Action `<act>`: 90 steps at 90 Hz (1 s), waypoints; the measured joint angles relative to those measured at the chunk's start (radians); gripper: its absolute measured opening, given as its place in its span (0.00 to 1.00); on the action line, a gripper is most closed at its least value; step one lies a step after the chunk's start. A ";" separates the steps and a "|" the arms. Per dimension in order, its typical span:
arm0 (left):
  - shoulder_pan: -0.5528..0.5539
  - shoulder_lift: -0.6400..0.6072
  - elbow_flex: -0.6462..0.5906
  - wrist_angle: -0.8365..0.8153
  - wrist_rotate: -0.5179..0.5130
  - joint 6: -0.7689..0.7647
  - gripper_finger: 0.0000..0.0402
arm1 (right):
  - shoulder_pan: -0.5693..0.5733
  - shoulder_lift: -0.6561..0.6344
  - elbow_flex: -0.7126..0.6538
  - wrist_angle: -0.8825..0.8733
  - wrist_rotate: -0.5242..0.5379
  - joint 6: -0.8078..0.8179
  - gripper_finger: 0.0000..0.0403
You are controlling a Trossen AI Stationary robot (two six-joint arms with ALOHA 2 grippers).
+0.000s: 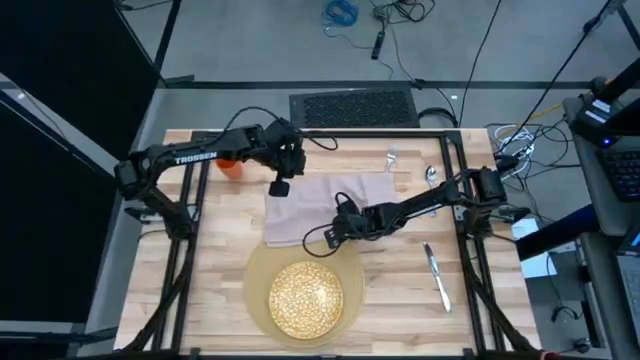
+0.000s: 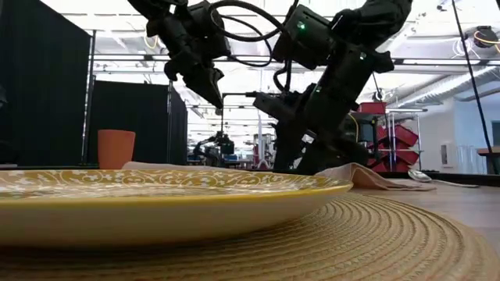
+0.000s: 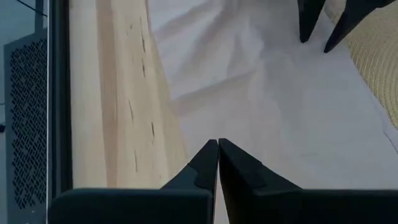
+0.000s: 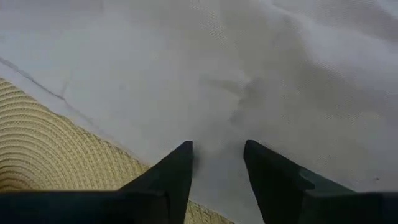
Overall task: Set table place
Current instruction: Fold the light orange napkin on the table
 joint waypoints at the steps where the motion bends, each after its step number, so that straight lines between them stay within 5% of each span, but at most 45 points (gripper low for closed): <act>1: 0.000 0.000 0.000 0.000 0.000 0.000 0.00 | 0.000 0.000 0.000 -0.001 0.000 0.000 0.27; 33: 0.000 0.000 0.000 -0.002 0.000 0.000 0.00 | 0.007 0.001 0.000 -0.006 -0.026 -0.005 0.02; 65: 0.000 0.000 0.000 -0.002 0.007 0.012 0.00 | 0.006 -0.070 -0.005 -0.021 -0.036 -0.080 0.00; 80: -0.003 0.022 0.000 0.000 0.187 0.096 0.00 | 0.032 -0.148 -0.004 -0.104 -0.039 -0.082 0.00; 90: -0.028 0.069 0.000 0.027 0.205 0.152 0.00 | 0.054 -0.171 -0.003 -0.135 -0.062 -0.069 0.00</act>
